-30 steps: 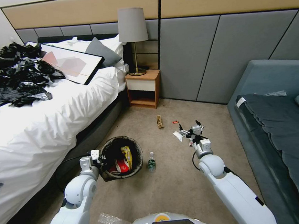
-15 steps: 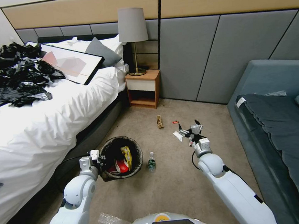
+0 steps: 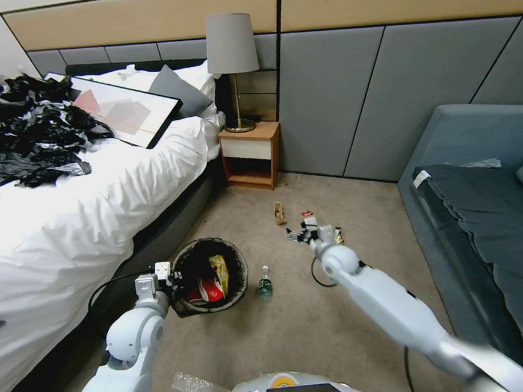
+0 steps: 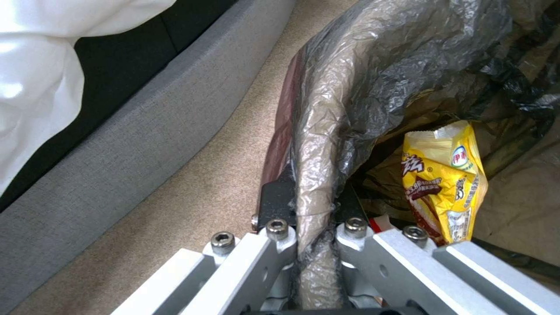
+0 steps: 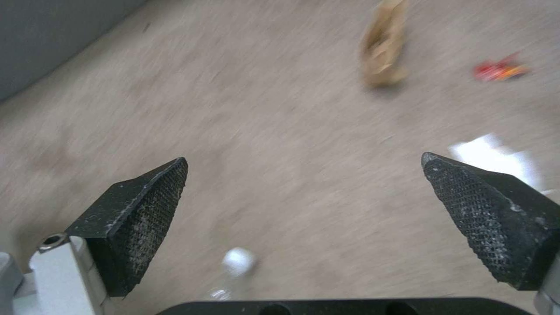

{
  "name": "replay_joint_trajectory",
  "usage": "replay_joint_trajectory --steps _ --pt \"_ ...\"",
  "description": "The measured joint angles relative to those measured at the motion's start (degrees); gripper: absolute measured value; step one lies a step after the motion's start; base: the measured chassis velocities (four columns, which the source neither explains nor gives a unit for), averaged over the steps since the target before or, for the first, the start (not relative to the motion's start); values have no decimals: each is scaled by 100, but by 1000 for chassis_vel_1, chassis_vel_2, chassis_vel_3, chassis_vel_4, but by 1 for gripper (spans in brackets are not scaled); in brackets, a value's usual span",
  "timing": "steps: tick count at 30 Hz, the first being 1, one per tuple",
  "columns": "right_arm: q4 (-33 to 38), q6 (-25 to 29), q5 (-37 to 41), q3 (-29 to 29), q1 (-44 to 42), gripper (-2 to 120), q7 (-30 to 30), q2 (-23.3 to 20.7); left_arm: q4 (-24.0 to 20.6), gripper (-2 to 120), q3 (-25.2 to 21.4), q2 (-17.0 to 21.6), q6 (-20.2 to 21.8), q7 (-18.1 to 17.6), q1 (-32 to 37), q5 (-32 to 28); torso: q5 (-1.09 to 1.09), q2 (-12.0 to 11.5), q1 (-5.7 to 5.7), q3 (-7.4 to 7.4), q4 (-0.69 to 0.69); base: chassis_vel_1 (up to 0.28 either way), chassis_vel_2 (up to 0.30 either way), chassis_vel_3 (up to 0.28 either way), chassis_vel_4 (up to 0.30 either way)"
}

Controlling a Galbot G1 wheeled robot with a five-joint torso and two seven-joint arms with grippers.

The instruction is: Pick up the trash bin, then pick up the garbage from the floor and place it into the trash bin.

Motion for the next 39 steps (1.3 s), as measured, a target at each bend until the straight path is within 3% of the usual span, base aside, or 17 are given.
replay_joint_trajectory --steps 4,16,19,39 --pt "-449 8 -161 -123 55 100 -104 407 33 0 2 -19 0 7 -4 0 0 0 0 0 2 0 0 0 0" --pt "-1130 126 -307 -154 -112 100 -81 851 123 0 36 -23 0 38 -46 2 0 0 0 -1 0 0 0 0 0" --pt "-1587 230 -415 -96 -151 100 -51 1042 141 0 64 -43 0 56 -33 21 0 0 0 -1 0 0 0 0 0" --pt "-2818 759 -422 -44 -231 100 -130 1596 185 0 135 -116 0 105 -12 108 0 0 -1 -1 0 0 0 0 0"
